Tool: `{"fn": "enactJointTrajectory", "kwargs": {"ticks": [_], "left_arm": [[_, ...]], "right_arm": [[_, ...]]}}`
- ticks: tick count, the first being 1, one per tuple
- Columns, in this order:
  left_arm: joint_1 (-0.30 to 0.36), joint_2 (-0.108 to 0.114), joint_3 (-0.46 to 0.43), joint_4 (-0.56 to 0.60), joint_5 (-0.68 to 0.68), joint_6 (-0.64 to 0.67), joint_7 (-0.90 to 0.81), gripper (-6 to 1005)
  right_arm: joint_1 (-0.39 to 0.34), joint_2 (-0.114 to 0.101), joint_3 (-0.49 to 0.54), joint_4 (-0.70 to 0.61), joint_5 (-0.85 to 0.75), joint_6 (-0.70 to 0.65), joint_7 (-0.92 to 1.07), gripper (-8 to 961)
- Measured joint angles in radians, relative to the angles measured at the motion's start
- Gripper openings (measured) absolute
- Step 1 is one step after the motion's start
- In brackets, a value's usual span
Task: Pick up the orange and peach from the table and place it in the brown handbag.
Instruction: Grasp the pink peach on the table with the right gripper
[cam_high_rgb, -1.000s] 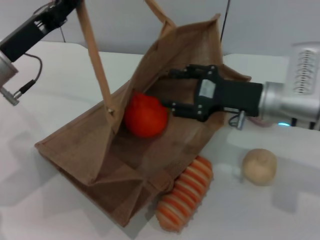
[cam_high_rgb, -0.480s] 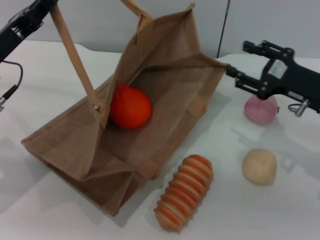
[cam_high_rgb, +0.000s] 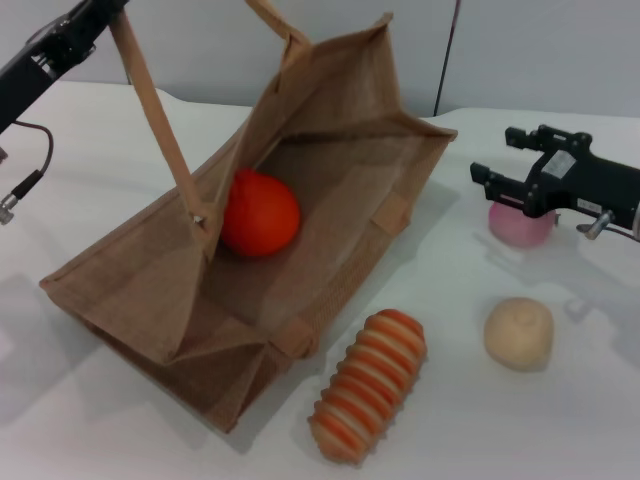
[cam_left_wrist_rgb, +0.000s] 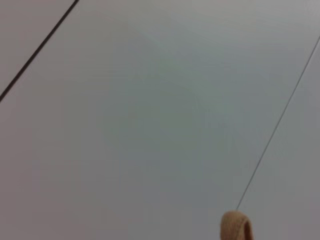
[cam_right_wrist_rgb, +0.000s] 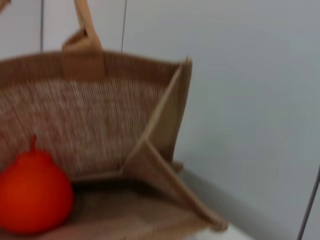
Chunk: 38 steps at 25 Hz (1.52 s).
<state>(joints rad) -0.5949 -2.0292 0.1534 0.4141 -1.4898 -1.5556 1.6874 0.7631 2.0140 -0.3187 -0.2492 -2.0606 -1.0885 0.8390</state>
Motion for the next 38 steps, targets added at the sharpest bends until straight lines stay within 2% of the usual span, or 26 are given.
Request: {"fn": "enactJointTrajectory", "kwargs": {"ticks": [7, 15, 19, 29, 38], "left_arm": [[0.000, 0.000, 0.001, 0.000, 0.002, 0.003, 0.000, 130], [0.000, 0.000, 0.000, 0.000, 0.002, 0.000, 0.000, 134], [-0.001, 0.000, 0.000, 0.000, 0.002, -0.001, 0.000, 137], [-0.002, 0.000, 0.000, -0.003, 0.002, -0.002, 0.000, 143], [-0.004, 0.003, 0.001, -0.019, 0.002, 0.002, 0.002, 148]], "right_arm": [[0.015, -0.012, -0.013, -0.004, -0.074, 0.072, 0.119, 683], [0.009, -0.015, -0.013, -0.043, -0.172, 0.101, 0.224, 681], [0.015, -0.015, -0.013, -0.054, -0.230, 0.104, 0.277, 679], [0.015, -0.015, -0.014, -0.055, -0.236, 0.109, 0.282, 673], [0.038, -0.009, -0.041, -0.055, -0.302, 0.185, 0.351, 667]]}}
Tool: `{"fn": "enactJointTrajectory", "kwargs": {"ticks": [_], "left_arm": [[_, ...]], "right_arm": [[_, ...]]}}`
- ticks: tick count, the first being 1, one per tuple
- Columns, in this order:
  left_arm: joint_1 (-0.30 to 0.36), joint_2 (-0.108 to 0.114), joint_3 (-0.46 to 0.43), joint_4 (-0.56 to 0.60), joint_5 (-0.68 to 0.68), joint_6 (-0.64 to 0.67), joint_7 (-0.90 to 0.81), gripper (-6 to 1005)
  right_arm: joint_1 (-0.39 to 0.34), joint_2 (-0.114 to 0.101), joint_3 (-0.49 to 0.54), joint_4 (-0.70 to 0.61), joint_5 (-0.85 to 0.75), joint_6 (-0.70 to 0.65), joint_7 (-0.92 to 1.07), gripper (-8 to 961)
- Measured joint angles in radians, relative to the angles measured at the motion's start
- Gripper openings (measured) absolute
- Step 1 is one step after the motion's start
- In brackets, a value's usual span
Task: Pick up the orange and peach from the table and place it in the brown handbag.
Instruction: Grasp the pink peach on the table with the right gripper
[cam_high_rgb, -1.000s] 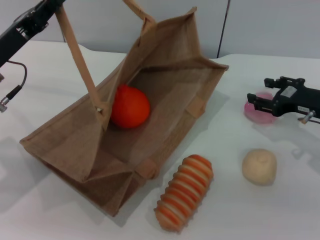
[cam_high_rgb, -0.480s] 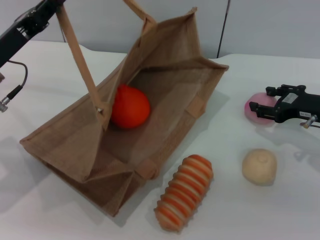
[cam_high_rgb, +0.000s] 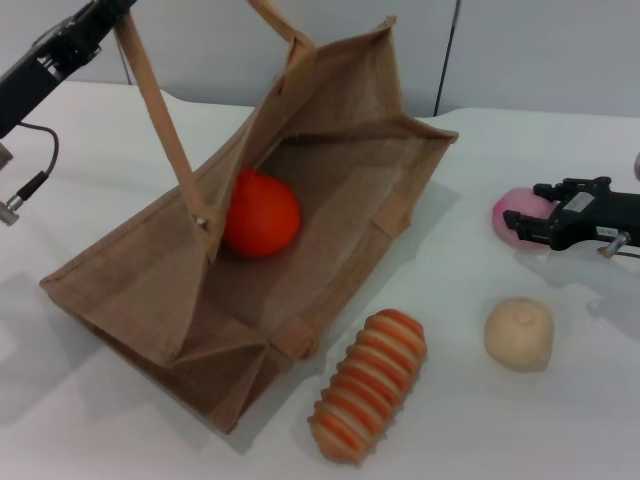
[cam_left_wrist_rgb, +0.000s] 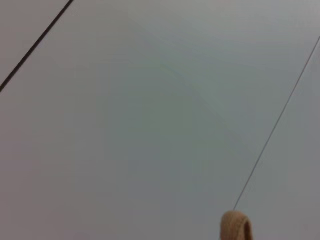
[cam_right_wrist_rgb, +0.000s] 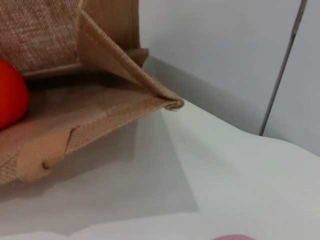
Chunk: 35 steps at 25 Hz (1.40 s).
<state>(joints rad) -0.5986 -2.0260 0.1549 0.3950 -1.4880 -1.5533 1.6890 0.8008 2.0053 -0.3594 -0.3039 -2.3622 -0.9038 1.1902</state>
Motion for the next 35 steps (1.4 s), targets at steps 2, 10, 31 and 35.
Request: {"fn": "enactJointTrajectory", "kwargs": {"ticks": [2, 10, 31, 35], "left_arm": [[-0.001, 0.000, 0.000, -0.002, 0.000, 0.000, 0.001, 150], [-0.001, 0.001, 0.000, -0.002, 0.000, 0.001, 0.001, 155], [0.003, 0.001, 0.000, -0.002, 0.002, -0.001, 0.001, 167], [0.004, 0.001, 0.000, -0.002, 0.002, 0.000, 0.001, 170]], "right_arm": [[0.004, 0.001, 0.000, 0.000, -0.010, 0.001, 0.008, 666], [0.006, 0.002, -0.001, 0.000, -0.009, -0.004, 0.019, 518], [0.005, 0.010, 0.003, -0.010, -0.002, -0.012, 0.046, 383], [0.004, 0.010, 0.006, -0.016, -0.003, -0.012, 0.046, 341]]}}
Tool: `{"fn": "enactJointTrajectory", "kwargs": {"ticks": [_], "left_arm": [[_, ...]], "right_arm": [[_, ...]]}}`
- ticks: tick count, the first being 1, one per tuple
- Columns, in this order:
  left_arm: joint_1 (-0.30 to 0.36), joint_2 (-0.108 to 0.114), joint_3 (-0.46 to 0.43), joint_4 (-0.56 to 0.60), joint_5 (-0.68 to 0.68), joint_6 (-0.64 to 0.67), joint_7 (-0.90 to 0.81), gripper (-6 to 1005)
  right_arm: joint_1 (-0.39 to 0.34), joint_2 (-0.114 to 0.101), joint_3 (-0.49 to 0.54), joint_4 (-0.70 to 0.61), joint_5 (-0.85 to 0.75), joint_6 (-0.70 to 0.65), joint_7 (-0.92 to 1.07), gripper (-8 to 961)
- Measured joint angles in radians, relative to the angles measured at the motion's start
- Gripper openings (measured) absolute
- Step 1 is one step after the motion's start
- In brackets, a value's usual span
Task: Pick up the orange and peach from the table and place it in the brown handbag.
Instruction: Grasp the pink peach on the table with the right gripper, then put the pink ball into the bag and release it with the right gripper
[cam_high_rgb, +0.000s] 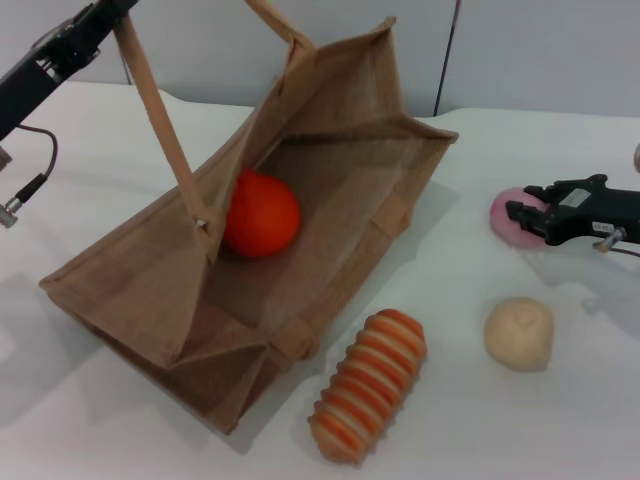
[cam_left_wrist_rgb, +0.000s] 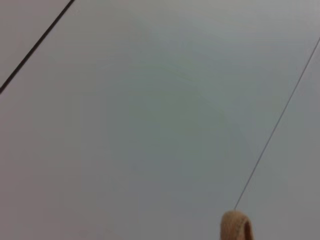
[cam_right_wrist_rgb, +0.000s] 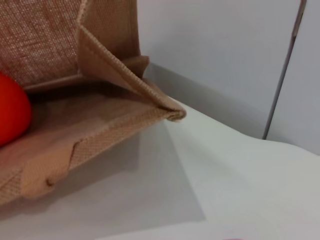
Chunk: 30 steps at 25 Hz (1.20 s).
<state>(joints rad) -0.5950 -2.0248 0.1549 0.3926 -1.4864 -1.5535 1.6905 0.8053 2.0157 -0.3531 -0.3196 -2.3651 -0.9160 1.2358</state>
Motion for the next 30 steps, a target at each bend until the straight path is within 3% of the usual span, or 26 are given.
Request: {"fn": "enactJointTrajectory", "kwargs": {"ticks": [5, 13, 19, 23, 30], "left_arm": [[-0.001, 0.000, 0.000, 0.000, 0.003, 0.001, 0.000, 173], [-0.026, -0.002, 0.000, -0.005, 0.045, 0.007, 0.002, 178], [-0.055, -0.002, 0.002, -0.023, 0.075, 0.009, 0.008, 181], [-0.081, -0.001, 0.002, -0.031, 0.097, 0.008, 0.011, 184], [-0.121, -0.002, 0.003, -0.046, 0.137, 0.006, 0.012, 188]], "right_arm": [[-0.011, 0.001, 0.004, -0.040, 0.032, -0.065, -0.009, 312], [-0.043, 0.002, 0.004, -0.145, 0.114, -0.357, -0.042, 286], [-0.013, -0.001, -0.021, -0.140, 0.132, -0.535, -0.105, 287], [0.041, 0.002, -0.088, -0.084, 0.133, -0.514, -0.122, 285], [0.181, 0.006, -0.190, 0.095, 0.132, -0.335, -0.172, 276]]}}
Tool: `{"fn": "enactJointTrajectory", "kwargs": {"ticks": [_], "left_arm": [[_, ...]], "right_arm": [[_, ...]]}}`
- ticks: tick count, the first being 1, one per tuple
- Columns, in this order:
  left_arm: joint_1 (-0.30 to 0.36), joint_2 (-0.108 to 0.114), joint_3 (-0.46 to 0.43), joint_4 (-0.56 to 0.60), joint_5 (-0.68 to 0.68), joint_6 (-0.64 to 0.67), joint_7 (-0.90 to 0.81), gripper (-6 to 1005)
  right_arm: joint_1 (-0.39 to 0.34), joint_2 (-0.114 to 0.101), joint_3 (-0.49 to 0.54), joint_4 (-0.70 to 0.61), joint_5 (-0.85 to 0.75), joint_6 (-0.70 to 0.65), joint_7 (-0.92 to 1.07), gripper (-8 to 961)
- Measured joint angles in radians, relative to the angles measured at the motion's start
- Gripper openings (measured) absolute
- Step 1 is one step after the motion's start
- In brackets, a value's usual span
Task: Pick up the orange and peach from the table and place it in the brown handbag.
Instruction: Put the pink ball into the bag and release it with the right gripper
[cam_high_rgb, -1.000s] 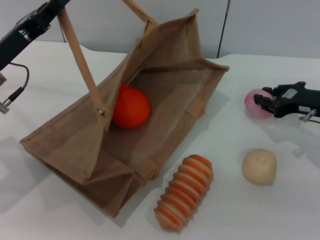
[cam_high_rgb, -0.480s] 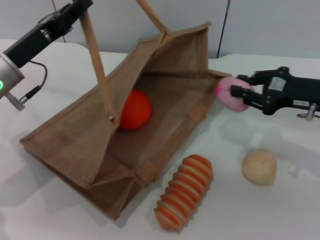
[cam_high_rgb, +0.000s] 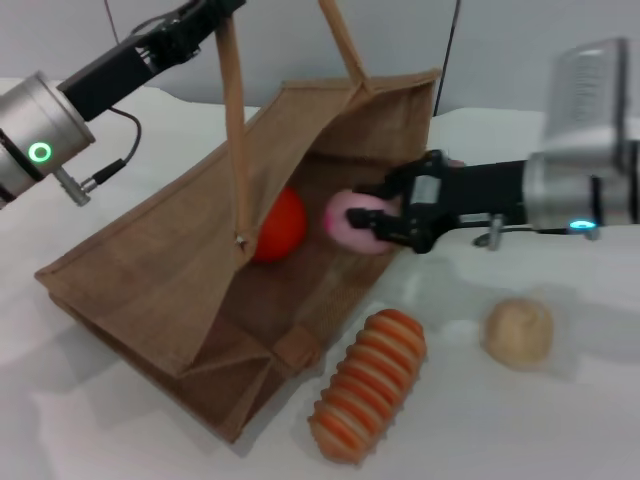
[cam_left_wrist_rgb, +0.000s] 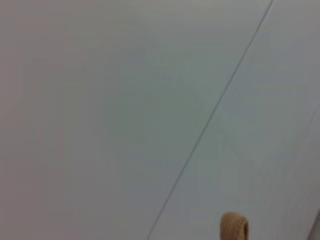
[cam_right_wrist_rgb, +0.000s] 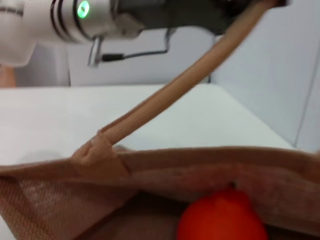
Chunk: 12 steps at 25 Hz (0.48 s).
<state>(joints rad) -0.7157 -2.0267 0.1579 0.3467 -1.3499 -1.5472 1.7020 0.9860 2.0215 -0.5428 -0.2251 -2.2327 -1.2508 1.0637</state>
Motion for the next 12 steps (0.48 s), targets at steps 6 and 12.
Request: {"fn": "enactJointTrajectory", "kwargs": {"ticks": [6, 12], "left_arm": [[-0.015, 0.000, 0.000, -0.008, 0.006, -0.008, -0.002, 192], [-0.022, -0.001, 0.000, -0.010, 0.004, -0.047, -0.004, 196]], "right_arm": [[0.111, 0.009, -0.063, 0.108, -0.001, 0.163, -0.012, 272], [0.159, 0.013, -0.056, 0.173, 0.010, 0.264, -0.099, 277]]}}
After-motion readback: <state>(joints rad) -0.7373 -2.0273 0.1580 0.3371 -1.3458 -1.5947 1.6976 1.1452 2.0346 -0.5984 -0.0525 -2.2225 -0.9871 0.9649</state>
